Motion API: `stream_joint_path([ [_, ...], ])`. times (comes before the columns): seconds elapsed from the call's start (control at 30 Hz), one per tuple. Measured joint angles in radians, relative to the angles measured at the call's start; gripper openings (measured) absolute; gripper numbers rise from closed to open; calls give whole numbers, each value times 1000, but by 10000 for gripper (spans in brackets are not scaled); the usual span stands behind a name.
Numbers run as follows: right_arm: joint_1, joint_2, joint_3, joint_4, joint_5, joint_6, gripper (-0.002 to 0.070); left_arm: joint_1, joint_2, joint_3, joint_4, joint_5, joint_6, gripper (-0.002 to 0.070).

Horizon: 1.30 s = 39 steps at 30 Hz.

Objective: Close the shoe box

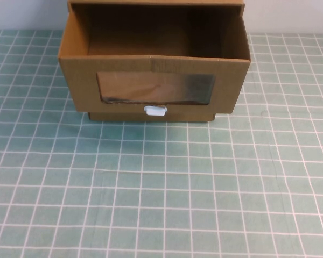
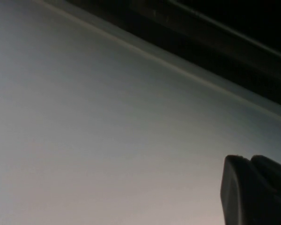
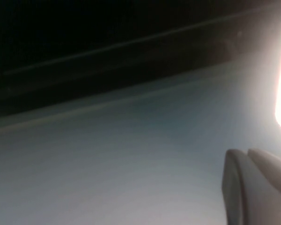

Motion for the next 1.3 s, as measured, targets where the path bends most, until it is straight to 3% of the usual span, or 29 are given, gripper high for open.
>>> stream_joint_path([
  [0.13,0,89,-146,0,30,32,-14,0,77,-148,2,79,46,-3],
  [0.2,0,134,-219,1,141,78,-14,0,132,-218,2,173,72,-3],
  [0.43,0,406,-504,44,869,287,-14,0,424,-515,10,711,156,-3],
  [0.53,0,534,-536,30,1085,309,-14,0,594,-577,14,835,172,-3],
  [0.73,0,676,-535,-38,1135,289,-14,0,828,-604,-17,776,187,-3],
  [0.9,12,746,-535,136,1125,279,-14,0,1017,-727,-23,934,205,-3],
  [1.0,73,809,-535,274,1125,152,-14,1,1157,-866,-44,1102,219,-3],
  [1.1,155,896,-537,458,1139,-102,-14,1,1310,-1052,-109,1274,274,-3],
  [1.3,251,1081,-616,884,1402,-678,-14,1,1620,-1412,-273,1553,345,-3],
])
